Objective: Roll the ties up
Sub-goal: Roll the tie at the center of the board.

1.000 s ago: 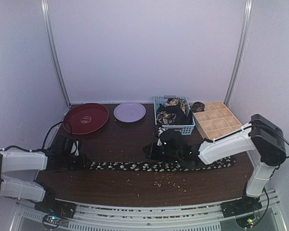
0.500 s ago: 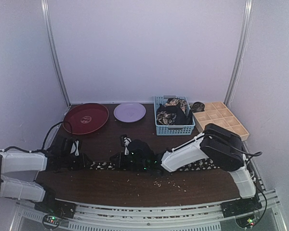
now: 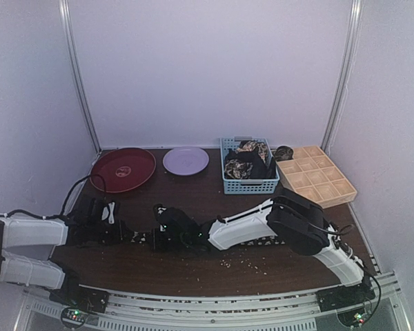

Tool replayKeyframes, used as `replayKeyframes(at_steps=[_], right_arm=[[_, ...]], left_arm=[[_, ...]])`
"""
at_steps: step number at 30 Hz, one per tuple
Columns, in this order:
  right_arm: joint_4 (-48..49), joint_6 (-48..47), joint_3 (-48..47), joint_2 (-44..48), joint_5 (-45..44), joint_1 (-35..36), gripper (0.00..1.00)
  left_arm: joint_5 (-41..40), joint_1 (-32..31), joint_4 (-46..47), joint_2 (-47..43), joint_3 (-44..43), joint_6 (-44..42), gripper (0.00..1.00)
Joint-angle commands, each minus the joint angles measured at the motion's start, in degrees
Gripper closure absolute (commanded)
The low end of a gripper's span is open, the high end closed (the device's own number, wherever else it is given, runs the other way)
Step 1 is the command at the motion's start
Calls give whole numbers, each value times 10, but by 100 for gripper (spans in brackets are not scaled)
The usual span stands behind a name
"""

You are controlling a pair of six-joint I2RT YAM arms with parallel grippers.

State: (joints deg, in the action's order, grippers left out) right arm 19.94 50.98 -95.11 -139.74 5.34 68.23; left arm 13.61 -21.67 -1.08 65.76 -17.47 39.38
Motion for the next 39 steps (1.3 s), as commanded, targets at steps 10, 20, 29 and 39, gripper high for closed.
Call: replayKeyframes(at_steps=[10, 20, 29, 39], right_arm=[[-27, 16, 1, -12, -12, 2, 100], [10, 50, 16, 36, 8, 2, 100], [-3, 53, 1, 24, -10, -4, 100], [-42, 52, -16, -14, -39, -18, 100]], left_arm=[[64, 4, 24, -28, -29, 26, 100], [43, 5, -15, 0, -55, -2, 100], [26, 4, -34, -6, -58, -8, 100], [-31, 4, -62, 5, -60, -14, 90]])
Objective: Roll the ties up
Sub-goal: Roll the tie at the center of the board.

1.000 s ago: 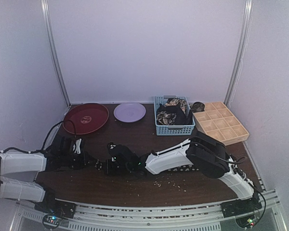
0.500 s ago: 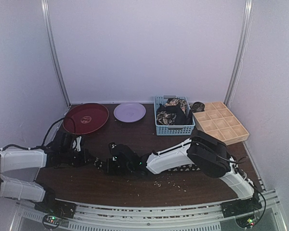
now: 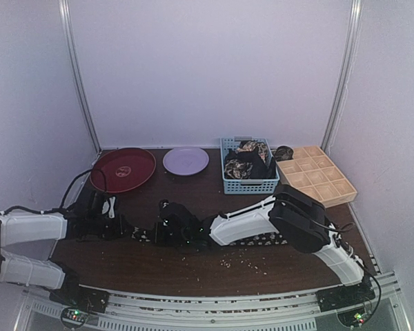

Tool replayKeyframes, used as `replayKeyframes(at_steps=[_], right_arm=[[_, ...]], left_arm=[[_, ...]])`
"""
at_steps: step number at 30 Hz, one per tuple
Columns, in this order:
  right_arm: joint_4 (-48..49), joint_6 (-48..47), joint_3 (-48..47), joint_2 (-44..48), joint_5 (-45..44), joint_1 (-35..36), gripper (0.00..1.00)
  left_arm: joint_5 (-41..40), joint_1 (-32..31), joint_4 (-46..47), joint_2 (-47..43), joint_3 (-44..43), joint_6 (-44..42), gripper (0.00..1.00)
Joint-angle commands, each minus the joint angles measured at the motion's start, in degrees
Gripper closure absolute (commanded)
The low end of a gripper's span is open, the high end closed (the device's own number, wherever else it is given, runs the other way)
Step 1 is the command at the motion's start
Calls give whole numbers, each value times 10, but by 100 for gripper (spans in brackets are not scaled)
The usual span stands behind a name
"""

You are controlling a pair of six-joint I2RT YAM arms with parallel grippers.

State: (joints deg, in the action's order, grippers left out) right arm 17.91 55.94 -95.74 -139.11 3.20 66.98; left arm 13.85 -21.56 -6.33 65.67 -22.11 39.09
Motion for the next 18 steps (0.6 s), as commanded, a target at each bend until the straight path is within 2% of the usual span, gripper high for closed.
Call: replayKeyframes(at_steps=[1, 7, 10, 13, 16, 18], right_arm=[[-22, 3, -10, -20, -15, -6, 100], [-35, -3, -18, -20, -25, -6, 100], [-46, 2, -24, -31, -24, -6, 100], [-55, 8, -27, -42, -15, -6, 100], [-60, 10, -25, -42, -17, -6, 100], [-63, 8, -25, -40, -19, -5, 100]], left_arm=[[-39, 3, -14, 9, -16, -10, 87], [-81, 3, -41, 11, -29, -1, 74], [-132, 3, -60, 9, -33, 7, 72], [-173, 3, -69, 19, -30, 11, 82], [-156, 4, -51, 32, -17, 14, 95], [-136, 3, -30, 37, -5, 16, 100]])
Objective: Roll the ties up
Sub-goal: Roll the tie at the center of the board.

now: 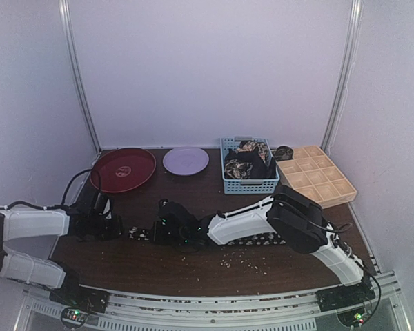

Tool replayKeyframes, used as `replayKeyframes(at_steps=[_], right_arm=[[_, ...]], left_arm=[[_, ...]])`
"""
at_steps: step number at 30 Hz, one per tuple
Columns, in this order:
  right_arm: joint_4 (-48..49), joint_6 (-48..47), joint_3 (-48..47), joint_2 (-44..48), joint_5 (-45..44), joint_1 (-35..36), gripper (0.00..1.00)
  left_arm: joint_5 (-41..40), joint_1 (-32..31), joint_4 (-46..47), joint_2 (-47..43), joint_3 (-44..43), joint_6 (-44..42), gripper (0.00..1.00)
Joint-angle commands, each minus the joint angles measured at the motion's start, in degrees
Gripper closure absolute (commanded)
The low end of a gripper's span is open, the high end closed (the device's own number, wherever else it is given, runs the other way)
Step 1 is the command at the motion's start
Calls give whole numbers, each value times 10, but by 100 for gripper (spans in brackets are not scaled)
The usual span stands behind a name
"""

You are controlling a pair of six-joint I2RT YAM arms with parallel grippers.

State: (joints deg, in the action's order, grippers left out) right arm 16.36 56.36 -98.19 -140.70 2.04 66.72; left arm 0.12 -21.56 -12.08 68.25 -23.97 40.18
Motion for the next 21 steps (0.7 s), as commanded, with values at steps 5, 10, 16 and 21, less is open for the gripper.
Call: replayKeyframes(at_steps=[5, 10, 16, 21], right_arm=[[-48, 5, 3, -23, -9, -2, 100], [-44, 6, 8, -21, -8, -2, 100], [-19, 7, 24, -8, -8, -2, 100], [-1, 7, 36, 0, -7, -2, 100]], left_arm=[[51, 3, 73, 20, 23, -6, 100], [108, 3, 102, 24, 18, -13, 100], [192, 3, 139, -1, 19, 1, 100], [219, 3, 159, -17, 25, 11, 100]])
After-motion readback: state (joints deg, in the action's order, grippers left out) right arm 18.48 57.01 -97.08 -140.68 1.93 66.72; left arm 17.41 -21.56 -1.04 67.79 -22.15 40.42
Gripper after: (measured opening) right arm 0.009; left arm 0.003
